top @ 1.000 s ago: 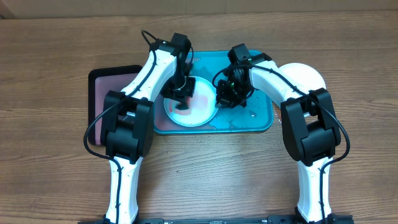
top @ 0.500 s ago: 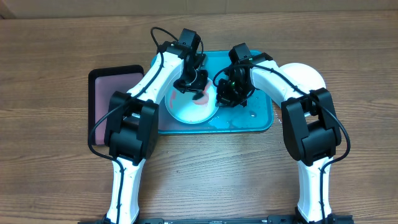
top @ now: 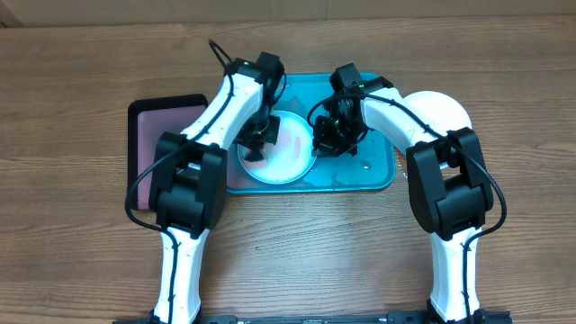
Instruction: Clean dirty plates on tray and stack at the side
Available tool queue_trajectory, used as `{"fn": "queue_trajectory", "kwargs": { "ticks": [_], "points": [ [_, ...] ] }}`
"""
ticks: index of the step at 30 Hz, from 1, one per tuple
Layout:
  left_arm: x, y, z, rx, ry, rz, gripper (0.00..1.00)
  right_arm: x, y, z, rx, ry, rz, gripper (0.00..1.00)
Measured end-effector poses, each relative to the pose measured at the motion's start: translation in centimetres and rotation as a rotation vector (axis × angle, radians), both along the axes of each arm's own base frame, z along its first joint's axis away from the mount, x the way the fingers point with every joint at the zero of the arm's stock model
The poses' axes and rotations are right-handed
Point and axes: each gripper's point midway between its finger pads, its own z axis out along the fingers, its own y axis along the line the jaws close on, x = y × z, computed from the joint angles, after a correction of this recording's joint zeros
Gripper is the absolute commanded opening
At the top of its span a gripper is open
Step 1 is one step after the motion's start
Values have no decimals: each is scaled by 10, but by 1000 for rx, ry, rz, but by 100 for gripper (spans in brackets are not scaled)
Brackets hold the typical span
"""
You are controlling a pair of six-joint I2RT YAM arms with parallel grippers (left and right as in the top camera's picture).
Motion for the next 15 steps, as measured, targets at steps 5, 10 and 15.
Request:
{"fn": "queue_trajectory", "kwargs": {
  "ticks": [5,10,15],
  "points": [
    [-13,-48,9,-335,66,-178,4,-1,0,0,0,3,-1,4],
    [9,-80,16,-485,-44,-220,4,0,-1,0,0,1,-3,4],
    [40,-63,6,-322,-153,-51,4,1,-1,0,1,-2,-4,4]
  ]
}}
